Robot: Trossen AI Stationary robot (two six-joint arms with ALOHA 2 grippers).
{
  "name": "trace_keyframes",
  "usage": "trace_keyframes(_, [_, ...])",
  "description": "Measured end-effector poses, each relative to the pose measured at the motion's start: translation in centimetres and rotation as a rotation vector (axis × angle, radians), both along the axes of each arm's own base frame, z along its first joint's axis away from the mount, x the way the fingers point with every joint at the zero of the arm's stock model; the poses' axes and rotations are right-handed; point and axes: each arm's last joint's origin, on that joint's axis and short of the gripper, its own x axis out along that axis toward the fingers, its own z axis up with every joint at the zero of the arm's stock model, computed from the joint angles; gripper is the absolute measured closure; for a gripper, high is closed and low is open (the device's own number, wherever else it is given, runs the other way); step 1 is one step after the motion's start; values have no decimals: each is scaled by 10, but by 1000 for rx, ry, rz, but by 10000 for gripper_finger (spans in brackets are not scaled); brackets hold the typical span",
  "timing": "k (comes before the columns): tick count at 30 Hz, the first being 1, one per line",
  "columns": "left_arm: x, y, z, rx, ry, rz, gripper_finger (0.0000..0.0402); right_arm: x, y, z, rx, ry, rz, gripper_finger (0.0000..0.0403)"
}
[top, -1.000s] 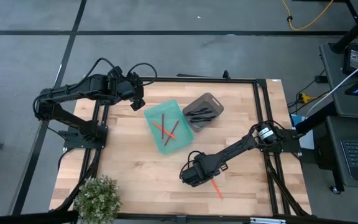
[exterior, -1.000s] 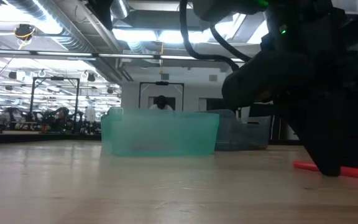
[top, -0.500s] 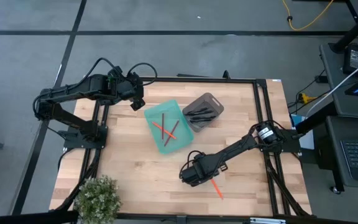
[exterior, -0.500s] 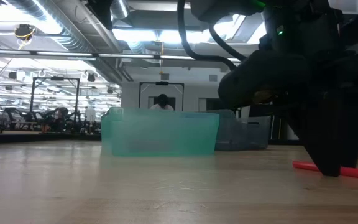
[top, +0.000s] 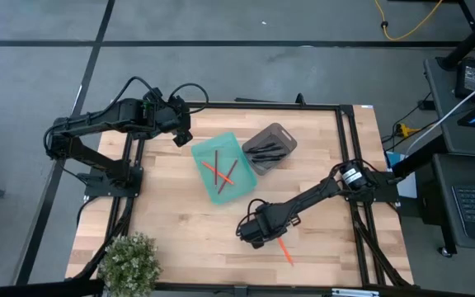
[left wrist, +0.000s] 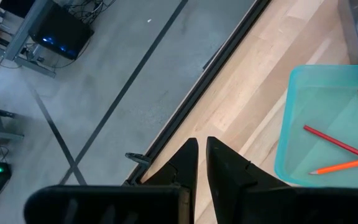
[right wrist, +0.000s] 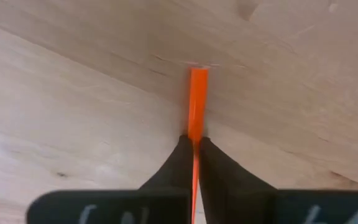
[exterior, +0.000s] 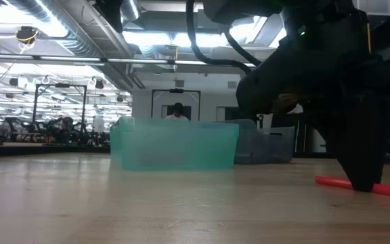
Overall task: Sort pens & pencils
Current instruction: Put the orange pencil into the light blue bin
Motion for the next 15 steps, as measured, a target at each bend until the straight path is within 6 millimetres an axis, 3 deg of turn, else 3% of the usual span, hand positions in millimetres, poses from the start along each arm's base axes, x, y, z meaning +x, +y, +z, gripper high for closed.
trace_keyframes(15, [0,0,0,0,0,0,374,19,-6,21,7,-55,29,401])
